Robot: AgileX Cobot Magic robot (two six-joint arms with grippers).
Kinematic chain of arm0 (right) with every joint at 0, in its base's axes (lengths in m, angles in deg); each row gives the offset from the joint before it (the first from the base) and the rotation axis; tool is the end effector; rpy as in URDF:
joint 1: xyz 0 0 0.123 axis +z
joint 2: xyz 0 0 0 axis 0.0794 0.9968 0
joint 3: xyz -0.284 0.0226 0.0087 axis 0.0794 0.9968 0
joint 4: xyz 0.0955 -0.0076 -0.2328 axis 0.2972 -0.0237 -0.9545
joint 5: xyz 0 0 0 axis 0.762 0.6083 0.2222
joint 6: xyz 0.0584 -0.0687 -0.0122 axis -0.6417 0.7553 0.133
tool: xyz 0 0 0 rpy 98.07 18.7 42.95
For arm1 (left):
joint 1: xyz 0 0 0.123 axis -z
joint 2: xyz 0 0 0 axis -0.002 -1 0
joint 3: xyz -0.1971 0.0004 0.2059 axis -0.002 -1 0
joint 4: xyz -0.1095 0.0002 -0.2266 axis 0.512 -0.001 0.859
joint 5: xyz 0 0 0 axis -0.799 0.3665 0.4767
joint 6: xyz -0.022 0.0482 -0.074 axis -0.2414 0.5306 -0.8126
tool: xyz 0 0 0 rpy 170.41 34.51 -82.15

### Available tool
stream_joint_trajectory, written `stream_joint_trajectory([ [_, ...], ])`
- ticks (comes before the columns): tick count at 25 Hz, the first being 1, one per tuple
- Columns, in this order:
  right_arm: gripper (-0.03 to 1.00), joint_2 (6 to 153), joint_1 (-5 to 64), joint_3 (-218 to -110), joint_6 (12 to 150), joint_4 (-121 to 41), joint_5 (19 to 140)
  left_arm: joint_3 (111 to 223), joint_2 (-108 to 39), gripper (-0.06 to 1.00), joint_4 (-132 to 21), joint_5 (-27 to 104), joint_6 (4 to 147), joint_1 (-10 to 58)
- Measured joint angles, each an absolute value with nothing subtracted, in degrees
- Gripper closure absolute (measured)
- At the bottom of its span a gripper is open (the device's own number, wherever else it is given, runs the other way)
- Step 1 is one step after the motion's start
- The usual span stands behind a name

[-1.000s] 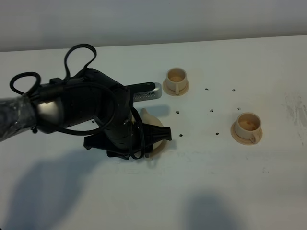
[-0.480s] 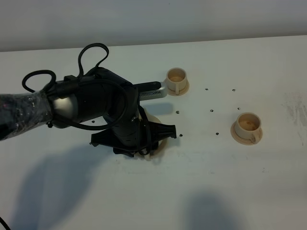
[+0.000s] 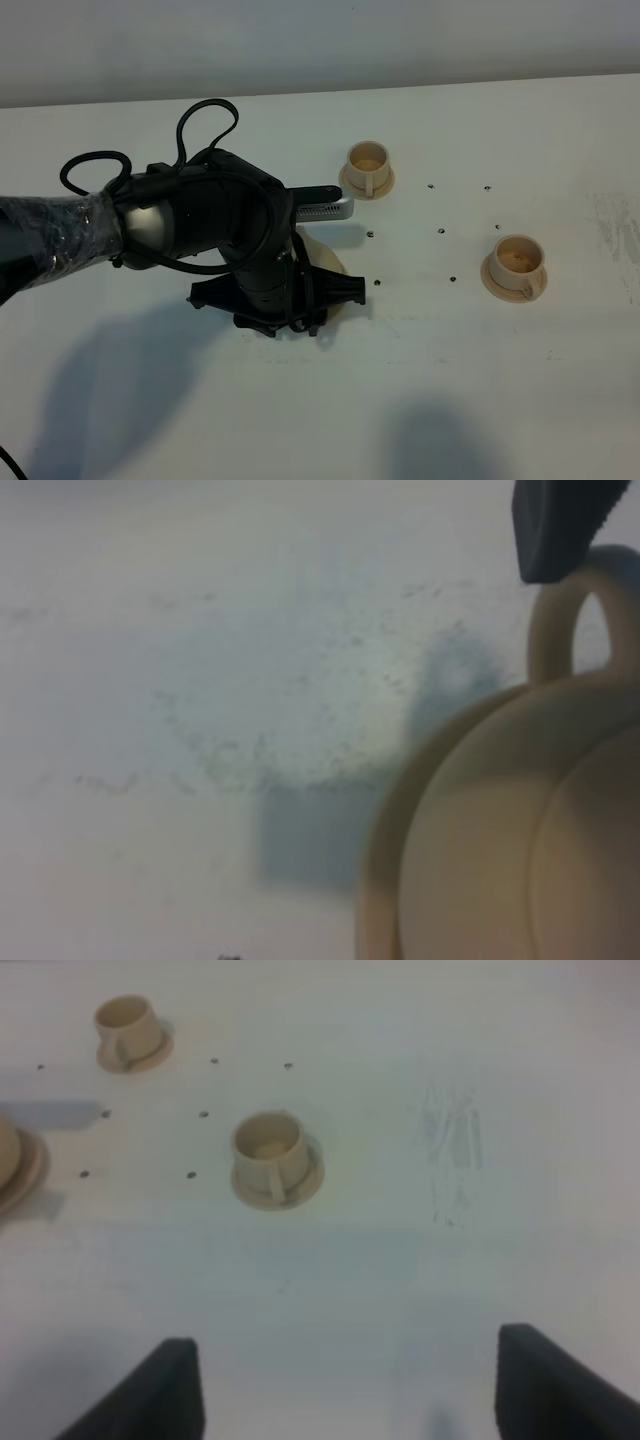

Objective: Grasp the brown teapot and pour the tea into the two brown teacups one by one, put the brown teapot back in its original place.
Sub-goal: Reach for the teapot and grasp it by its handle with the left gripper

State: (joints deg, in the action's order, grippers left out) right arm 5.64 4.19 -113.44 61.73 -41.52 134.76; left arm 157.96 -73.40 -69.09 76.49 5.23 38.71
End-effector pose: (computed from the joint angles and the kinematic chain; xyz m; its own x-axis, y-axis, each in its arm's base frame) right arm -0.0112 0.0096 0.2780 -0.4848 -0.0085 -0.8746 -0.0906 0.9951 0.0405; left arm 0.2924 -0.2347 0.1512 -0.9841 0.0440 -0.1720 0.0647 0.9911 -0.1165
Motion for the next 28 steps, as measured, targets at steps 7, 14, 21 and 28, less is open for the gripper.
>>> stream_joint_trajectory([
  [7, 0.37, 5.6, 4.2, -113.4, 61.7, -41.5, 134.8, 158.0, -73.4, 0.52, -69.7, 77.4, 8.3, 38.5],
  [14, 0.37, 5.6, 4.2, -113.4, 61.7, -41.5, 134.8, 158.0, -73.4, 0.52, -70.3, 78.3, 8.5, 38.1],
  [21, 0.37, 5.6, 4.2, -113.4, 61.7, -41.5, 134.8, 158.0, -73.4, 0.52, -71.4, 79.3, 8.5, 37.5],
  [28, 0.37, 5.6, 4.2, -113.4, 61.7, -41.5, 134.8, 158.0, -73.4, 0.52, -72.8, 80.0, 8.5, 36.9],
])
